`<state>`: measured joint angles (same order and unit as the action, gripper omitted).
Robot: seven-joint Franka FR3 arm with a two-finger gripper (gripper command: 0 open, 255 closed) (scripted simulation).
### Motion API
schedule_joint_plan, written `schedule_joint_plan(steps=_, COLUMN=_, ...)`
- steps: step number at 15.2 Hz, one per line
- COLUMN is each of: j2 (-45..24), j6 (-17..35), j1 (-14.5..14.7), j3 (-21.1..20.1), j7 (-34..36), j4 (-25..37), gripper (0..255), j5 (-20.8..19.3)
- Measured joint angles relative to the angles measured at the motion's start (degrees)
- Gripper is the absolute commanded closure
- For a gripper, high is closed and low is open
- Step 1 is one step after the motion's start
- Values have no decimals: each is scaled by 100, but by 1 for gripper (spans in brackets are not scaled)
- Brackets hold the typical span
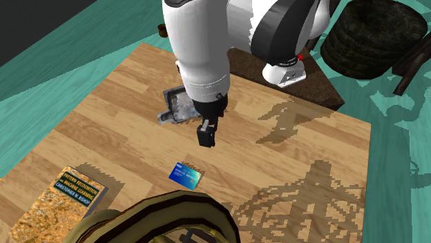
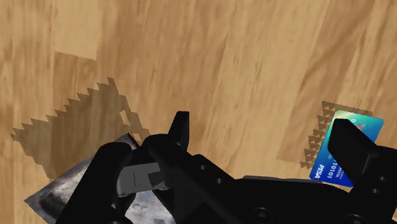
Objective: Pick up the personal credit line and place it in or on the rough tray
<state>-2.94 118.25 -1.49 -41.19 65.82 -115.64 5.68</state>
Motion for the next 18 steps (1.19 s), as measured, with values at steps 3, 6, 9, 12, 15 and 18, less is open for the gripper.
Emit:
schedule_joint_plan(steps=3, j2=-984, j6=16, j1=304, j3=4, j7=875, j4=764, gripper=0, j5=-672)
schedule_joint_plan(steps=6, j2=-1792, j6=-58, j1=679, j3=181, j7=1494, j4=1503, gripper=0, j5=-1150)
schedule_joint_plan(steps=9, j2=-2589, j6=-185, j1=1152, j3=409, j7=2051, j4=2339, gripper=0, j5=-1525)
schedule_joint_plan(steps=12, j2=-2957, j6=-188, j1=1353, j3=535, j7=2246, j4=2686, gripper=0, j5=-1673)
schedule_joint_plan(steps=15, j2=-3048, j6=-20, j1=1386, j3=572, j7=2291, j4=2598, gripper=0, j5=-1722)
schedule_joint_plan(steps=18, j2=-3162, j6=154, j1=1439, j3=613, j7=2338, j4=2529, gripper=0, j5=-1786)
